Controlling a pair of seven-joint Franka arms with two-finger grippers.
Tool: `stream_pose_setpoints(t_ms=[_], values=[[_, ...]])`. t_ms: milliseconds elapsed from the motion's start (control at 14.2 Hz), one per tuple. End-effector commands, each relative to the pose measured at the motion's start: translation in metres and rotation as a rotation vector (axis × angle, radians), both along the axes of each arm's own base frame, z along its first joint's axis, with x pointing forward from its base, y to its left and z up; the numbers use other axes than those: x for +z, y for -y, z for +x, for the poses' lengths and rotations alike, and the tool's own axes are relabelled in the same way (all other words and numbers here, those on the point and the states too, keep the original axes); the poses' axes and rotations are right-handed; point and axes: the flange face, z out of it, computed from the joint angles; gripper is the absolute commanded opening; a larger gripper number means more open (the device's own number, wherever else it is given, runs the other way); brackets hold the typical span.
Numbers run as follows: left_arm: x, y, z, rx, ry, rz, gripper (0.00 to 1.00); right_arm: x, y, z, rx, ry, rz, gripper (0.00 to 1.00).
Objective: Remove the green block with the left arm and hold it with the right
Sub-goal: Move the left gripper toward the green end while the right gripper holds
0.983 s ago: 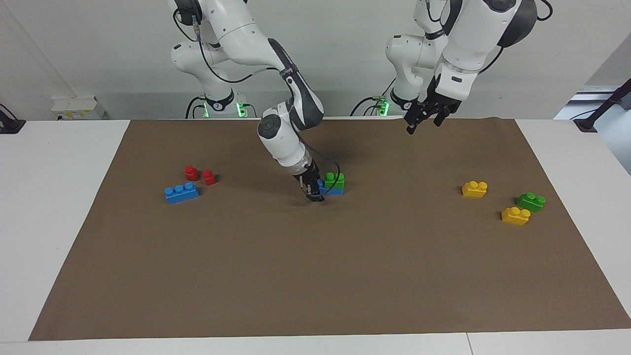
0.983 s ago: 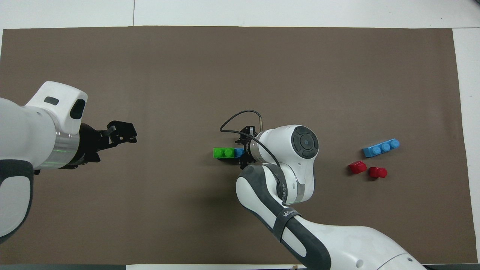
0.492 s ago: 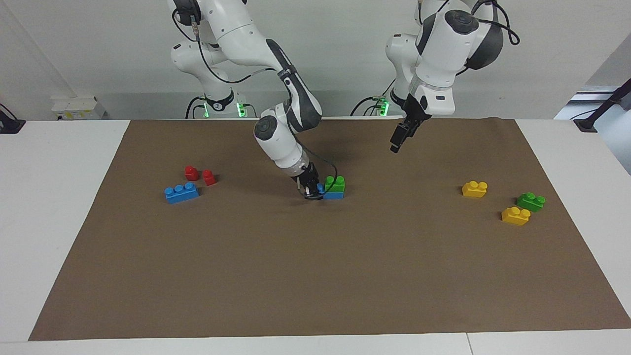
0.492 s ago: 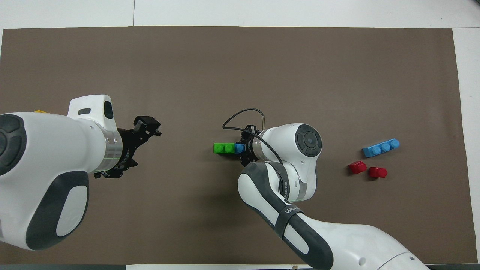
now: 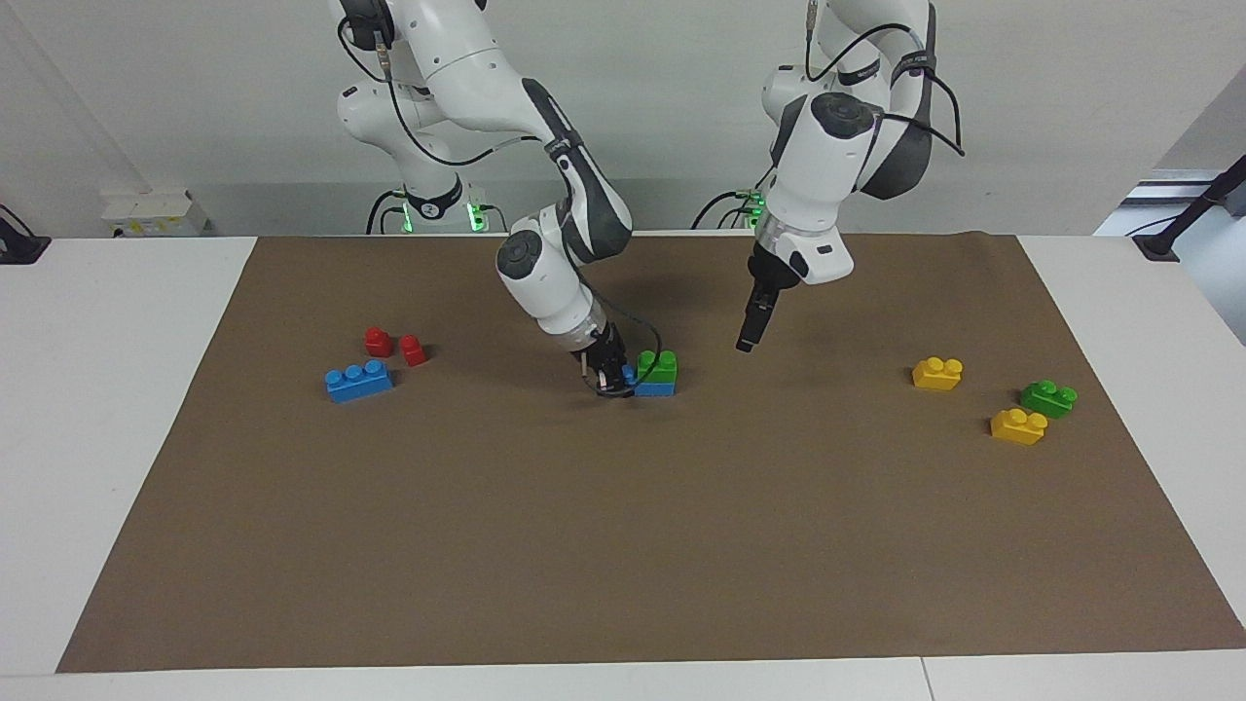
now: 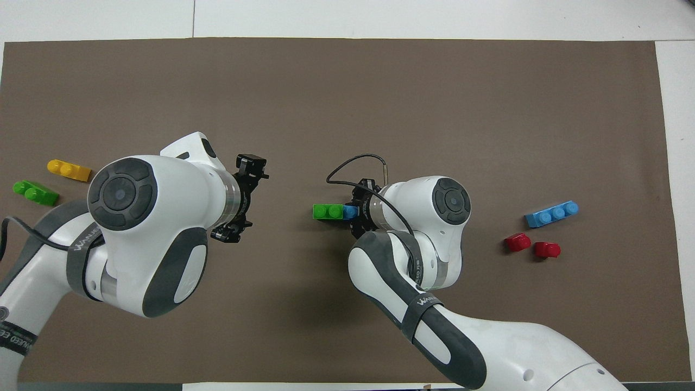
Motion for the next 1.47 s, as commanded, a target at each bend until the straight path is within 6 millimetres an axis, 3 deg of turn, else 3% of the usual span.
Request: stream_pose_setpoints(t_ms=[0,421,702,1194,1405], values=[[-0.008,0.021,0.014,0.103,-0.003,-0.020,1.00,0.003,0.001,0.001,0.007,0.015,0.023,0.00],[-0.039,0.065,0.003,0.303,-0.038,-0.036,1.00,0.003,-0.004,-0.002,0.013,0.018,0.023,0.00],[-0.049,0.081,-0.001,0.402,-0.041,-0.058,1.00,0.003,-0.004,-0.002,0.015,0.021,0.023,0.00],[-0.092,0.109,-0.010,0.466,-0.026,0.000,1.00,0.002,-0.004,-0.002,0.019,0.020,0.022,0.00],[-0.094,0.110,-0.012,0.462,-0.028,0.004,1.00,0.002,-0.003,-0.002,0.019,0.022,0.022,0.00]])
